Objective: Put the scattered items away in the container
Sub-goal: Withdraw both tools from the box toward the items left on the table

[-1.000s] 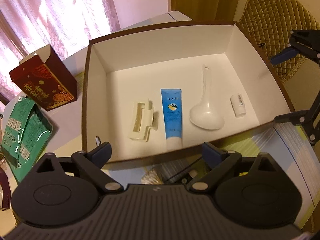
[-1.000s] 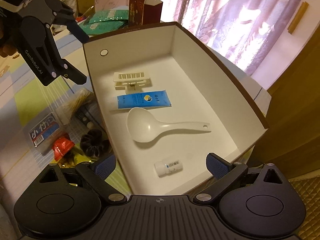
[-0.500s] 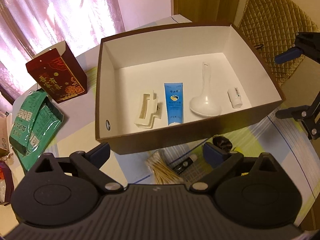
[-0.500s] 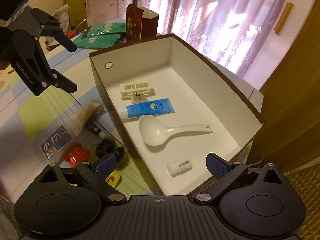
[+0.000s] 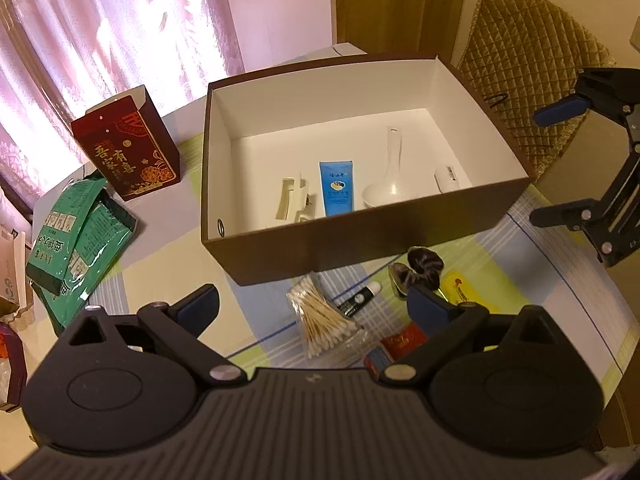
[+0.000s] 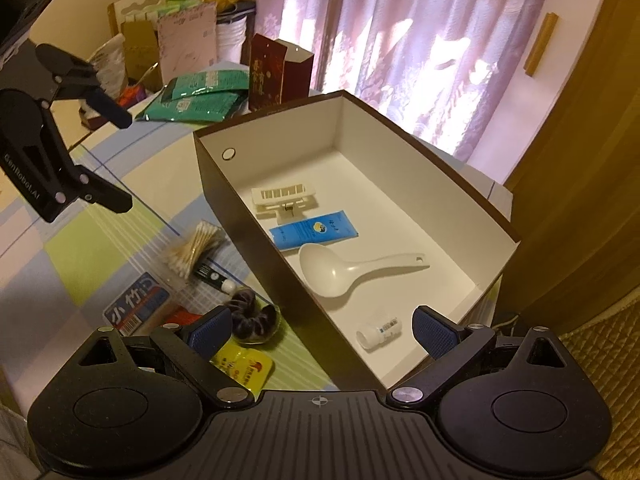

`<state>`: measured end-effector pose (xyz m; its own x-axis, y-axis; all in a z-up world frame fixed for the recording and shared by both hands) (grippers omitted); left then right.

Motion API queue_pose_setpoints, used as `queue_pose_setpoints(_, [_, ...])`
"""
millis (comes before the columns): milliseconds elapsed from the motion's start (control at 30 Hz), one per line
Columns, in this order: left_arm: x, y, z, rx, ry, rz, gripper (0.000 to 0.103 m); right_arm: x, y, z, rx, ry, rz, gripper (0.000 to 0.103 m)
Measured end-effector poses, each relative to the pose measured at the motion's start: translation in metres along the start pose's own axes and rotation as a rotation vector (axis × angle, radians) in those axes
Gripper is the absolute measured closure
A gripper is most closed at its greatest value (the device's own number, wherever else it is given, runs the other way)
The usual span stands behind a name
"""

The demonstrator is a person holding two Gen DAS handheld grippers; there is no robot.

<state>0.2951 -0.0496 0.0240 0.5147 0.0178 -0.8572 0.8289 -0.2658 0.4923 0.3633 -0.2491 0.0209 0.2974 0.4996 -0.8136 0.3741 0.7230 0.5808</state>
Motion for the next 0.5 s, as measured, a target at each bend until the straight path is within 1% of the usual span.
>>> queue_pose_setpoints(133, [-0.008,-0.009,0.001,-0.003,-0.002,0.009,0.004,-0.006,-0.006,-0.01,0.022,-0.019,0.019,0.002])
queue_pose_setpoints(300, [-0.018,-0.019,0.002,-0.009,-0.003,0.027,0.004,-0.012,-0.014,-0.017,0.103,-0.016,0.037,0.002])
queue_pose_setpoints(500, [-0.028,-0.03,0.007,-0.026,-0.015,0.055,0.004,-0.016,-0.025,-0.025,0.192,-0.036,0.064,0.002])
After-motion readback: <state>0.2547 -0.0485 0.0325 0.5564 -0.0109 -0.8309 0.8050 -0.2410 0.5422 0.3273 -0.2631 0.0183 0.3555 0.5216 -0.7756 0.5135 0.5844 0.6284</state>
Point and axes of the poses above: each gripper's, at about its wrist camera, not at the fingertips, and x roughly the way its jaws point, z to its right, y to its top, the point moved 1 cm from there along x, roughly the way its jaws point, and after that the axes turned 9 degrees about x, right-handed, at the moved point
